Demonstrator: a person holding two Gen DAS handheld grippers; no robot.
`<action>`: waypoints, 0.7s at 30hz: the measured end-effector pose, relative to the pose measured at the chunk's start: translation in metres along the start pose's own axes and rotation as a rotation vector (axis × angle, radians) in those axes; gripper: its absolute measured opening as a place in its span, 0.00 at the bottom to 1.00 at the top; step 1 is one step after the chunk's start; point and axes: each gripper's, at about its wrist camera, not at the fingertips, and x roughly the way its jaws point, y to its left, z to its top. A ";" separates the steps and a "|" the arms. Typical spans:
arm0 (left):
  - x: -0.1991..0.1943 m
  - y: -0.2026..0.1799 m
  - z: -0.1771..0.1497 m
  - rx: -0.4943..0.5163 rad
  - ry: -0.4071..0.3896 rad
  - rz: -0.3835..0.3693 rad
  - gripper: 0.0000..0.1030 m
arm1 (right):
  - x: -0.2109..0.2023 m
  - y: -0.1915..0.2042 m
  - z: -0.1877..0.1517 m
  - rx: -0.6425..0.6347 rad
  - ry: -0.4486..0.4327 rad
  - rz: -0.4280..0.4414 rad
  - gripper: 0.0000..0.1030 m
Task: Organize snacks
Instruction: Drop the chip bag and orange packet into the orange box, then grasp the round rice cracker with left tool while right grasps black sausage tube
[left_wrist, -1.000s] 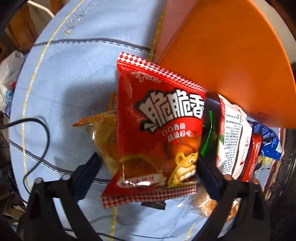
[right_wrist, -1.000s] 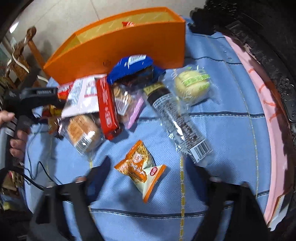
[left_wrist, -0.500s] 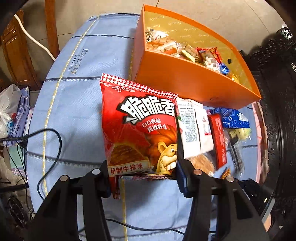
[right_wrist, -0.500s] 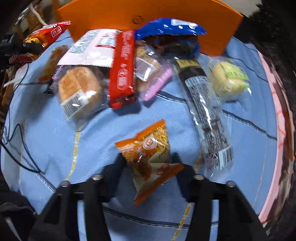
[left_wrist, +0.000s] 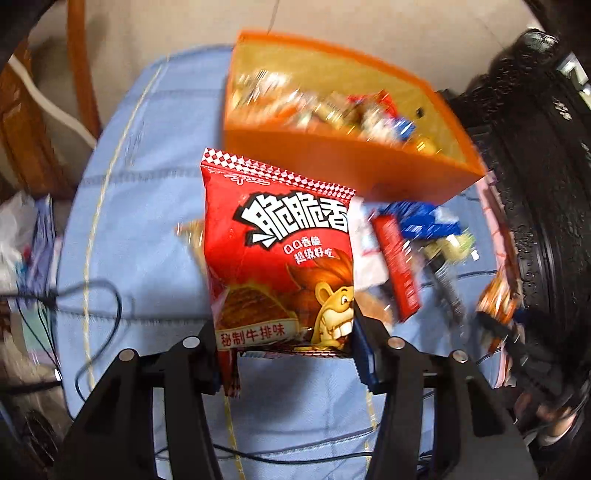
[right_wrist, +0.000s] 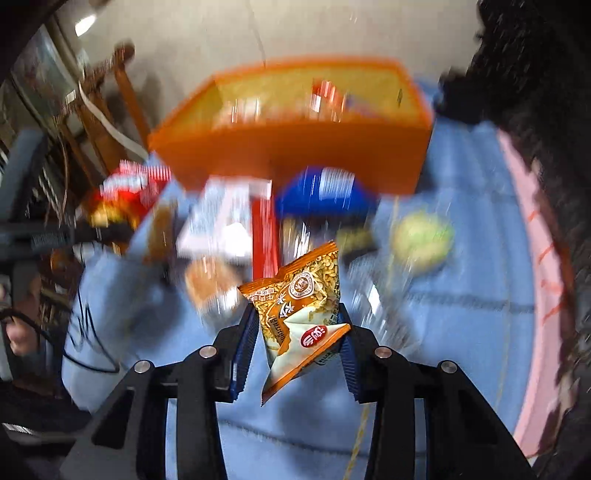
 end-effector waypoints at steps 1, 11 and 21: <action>-0.009 -0.005 0.010 0.020 -0.026 -0.007 0.51 | -0.009 -0.002 0.017 -0.003 -0.050 -0.006 0.40; -0.026 -0.046 0.137 0.069 -0.150 -0.005 0.77 | 0.010 -0.018 0.154 0.089 -0.244 0.009 0.57; 0.009 0.013 0.087 -0.112 -0.062 0.005 0.95 | 0.033 -0.033 0.068 0.153 -0.170 -0.058 0.91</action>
